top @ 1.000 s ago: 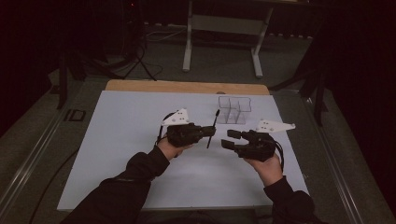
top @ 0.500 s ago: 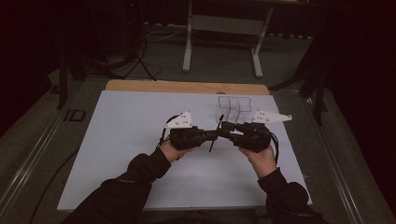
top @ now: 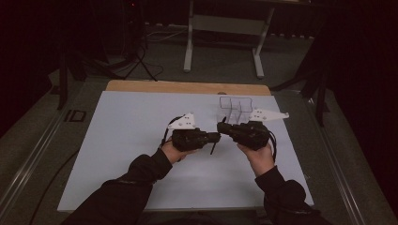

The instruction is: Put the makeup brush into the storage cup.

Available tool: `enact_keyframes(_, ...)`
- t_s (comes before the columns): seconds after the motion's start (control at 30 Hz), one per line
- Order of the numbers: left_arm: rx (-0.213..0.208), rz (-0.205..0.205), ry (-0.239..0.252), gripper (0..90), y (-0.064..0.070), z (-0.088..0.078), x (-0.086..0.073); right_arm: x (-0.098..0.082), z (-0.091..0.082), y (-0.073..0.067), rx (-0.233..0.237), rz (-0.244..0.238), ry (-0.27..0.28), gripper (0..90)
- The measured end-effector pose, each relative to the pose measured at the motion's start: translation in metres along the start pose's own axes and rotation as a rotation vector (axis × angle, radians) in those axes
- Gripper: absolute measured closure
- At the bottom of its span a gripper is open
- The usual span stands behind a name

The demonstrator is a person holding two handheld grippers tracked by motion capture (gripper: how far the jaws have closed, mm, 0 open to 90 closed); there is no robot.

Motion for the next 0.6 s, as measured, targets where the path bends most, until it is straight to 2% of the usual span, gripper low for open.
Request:
enact_keyframes(0.1,-0.014,-0.023,-0.011,84.3,0.0,0.001,0.0,0.0,0.0,0.0,-0.005,-0.026,-0.01,85.7)
enact_keyframes(0.2,-0.016,-0.021,-0.03,74.0,0.002,0.0,-0.001,0.0,-0.001,0.0,-0.015,-0.048,-0.018,85.8)
enact_keyframes(0.23,-0.003,-0.017,-0.037,72.1,0.002,0.0,-0.001,0.001,-0.002,0.0,-0.014,-0.045,-0.016,85.8)
enact_keyframes(0.27,-0.007,-0.018,-0.039,67.9,0.003,-0.002,-0.001,0.002,-0.004,0.001,-0.018,-0.047,-0.012,85.9)
enact_keyframes(0.3,-0.002,-0.014,-0.042,67.3,0.003,-0.003,-0.001,0.003,-0.005,0.001,-0.021,-0.049,-0.009,85.8)
enact_keyframes(0.33,0.024,-0.008,-0.045,63.5,0.002,-0.004,-0.001,0.004,-0.006,0.002,-0.019,-0.047,-0.005,85.8)
enact_keyframes(0.43,0.048,-0.002,-0.02,57.5,0.0,-0.012,0.001,0.009,-0.012,0.004,-0.024,-0.056,0.009,85.8)
enact_keyframes(0.5,0.072,-0.015,-0.036,51.5,-0.003,-0.016,0.001,0.012,-0.015,0.004,-0.027,-0.057,0.015,85.8)
enact_keyframes(0.57,0.078,-0.03,-0.05,47.0,-0.005,-0.02,0.001,0.015,-0.018,0.006,-0.028,-0.06,0.019,85.8)
enact_keyframes(0.6,0.086,-0.026,-0.054,43.6,-0.005,-0.022,0.0,0.016,-0.019,0.006,-0.029,-0.062,0.019,85.8)
Point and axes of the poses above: each handheld gripper's, and its own axes: z roughly forward along the jaws, x roughly out of its top, y roughly to its right, the point moved 7 cm from there along z, roughly forward along the jaws, and after that the axes turned 6 degrees about x, right-handed, at the moved point
